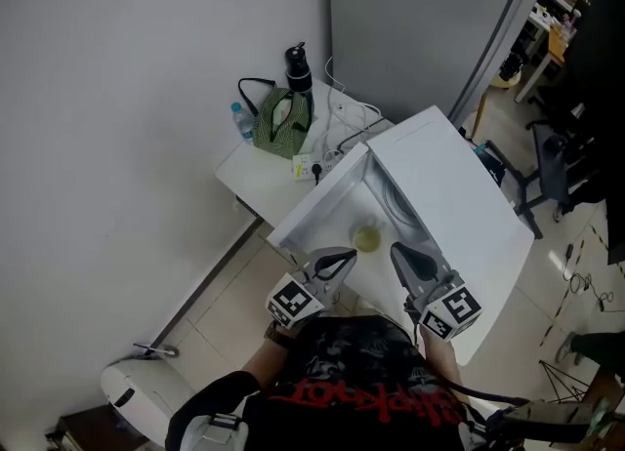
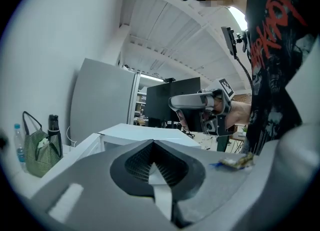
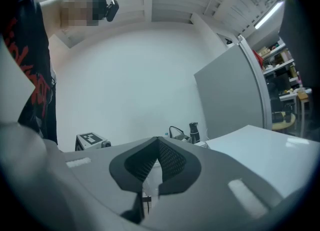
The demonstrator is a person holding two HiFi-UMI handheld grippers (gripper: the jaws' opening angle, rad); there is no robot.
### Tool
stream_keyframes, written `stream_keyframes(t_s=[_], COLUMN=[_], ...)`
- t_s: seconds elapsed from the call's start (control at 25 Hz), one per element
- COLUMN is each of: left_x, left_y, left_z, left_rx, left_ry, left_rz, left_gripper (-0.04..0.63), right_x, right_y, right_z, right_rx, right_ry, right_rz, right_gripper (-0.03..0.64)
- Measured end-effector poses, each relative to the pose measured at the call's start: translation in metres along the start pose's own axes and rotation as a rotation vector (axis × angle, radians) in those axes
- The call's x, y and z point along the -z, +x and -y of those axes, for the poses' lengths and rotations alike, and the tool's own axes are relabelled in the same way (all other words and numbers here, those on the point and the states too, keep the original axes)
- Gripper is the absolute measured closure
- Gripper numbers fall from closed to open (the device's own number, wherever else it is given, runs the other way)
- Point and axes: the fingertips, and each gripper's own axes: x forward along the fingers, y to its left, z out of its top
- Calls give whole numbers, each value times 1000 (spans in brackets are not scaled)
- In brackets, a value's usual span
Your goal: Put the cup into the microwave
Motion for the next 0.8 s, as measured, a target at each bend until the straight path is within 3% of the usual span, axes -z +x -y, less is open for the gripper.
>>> stream_keyframes(t_s=[0.2, 0.4, 0.48, 0.6, 0.68, 0.8], left_x=[-24, -30, -26, -14, -3, 8], left_y=[10, -2, -6, -8, -4, 5], left_z=[5, -10, -14, -11, -9, -6], left_rx=[27, -36, -25, 0, 18, 55], left_ry=[17, 13, 20, 32, 32, 21], left_rz=[61, 74, 75, 57, 22, -5], left_gripper=[595, 577, 475, 375, 256, 172], right_x=[2, 8, 10, 12, 9, 5], right_y=[-11, -13, -12, -12, -11, -6], right_z=[20, 37, 40, 46, 46, 43], right_rx=[39, 101, 108, 133, 134, 114], right_ry=[55, 105, 97, 120, 125, 110], right_rz=[51, 70, 58, 42, 42, 37], right_gripper=[617, 617, 617, 617, 617, 617])
